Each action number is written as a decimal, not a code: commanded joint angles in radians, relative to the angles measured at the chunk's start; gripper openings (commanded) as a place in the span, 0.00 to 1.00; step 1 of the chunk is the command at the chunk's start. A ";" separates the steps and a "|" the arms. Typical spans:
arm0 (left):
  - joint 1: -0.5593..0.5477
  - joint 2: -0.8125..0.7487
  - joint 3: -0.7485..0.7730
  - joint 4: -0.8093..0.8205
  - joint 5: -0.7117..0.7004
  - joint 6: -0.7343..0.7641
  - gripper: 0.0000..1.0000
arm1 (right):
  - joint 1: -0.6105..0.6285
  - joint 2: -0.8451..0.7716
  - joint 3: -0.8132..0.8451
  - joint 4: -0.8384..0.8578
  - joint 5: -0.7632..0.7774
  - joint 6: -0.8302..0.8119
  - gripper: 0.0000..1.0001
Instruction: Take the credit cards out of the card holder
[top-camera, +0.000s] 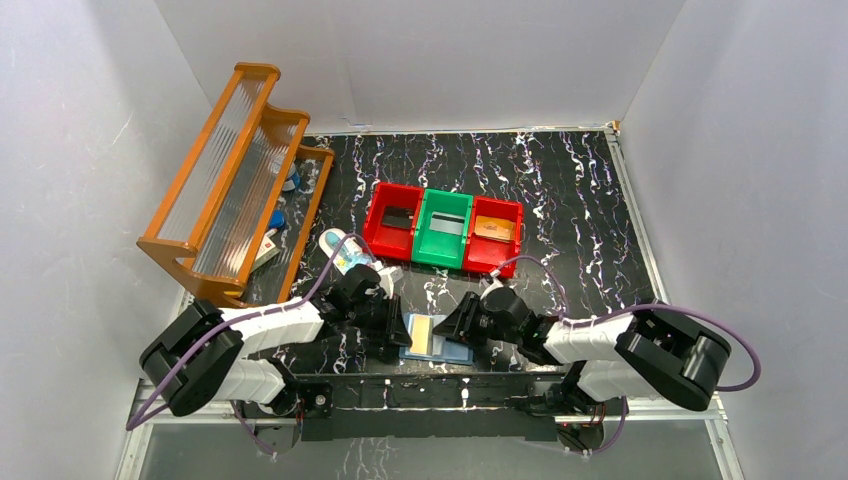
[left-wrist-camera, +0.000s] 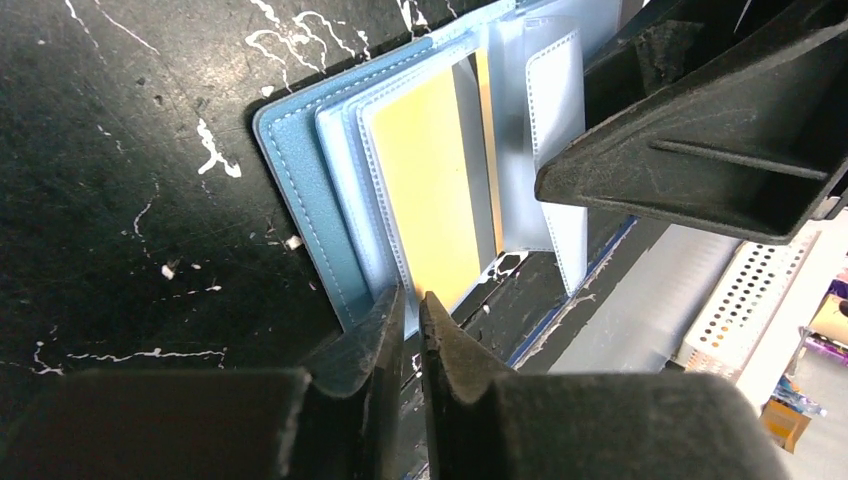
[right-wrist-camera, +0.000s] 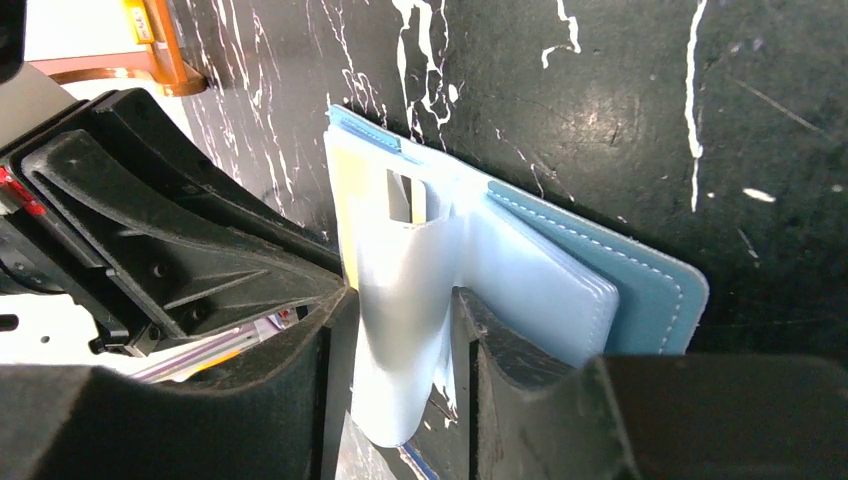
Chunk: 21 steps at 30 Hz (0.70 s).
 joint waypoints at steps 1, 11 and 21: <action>-0.002 -0.004 0.043 -0.010 0.043 0.024 0.08 | -0.010 -0.034 -0.006 -0.014 0.011 -0.003 0.49; -0.002 0.011 0.054 0.003 0.069 0.032 0.00 | -0.010 -0.242 0.067 -0.398 0.173 -0.065 0.55; -0.004 0.024 0.056 0.001 0.064 0.040 0.00 | -0.011 -0.455 0.114 -0.802 0.371 -0.050 0.56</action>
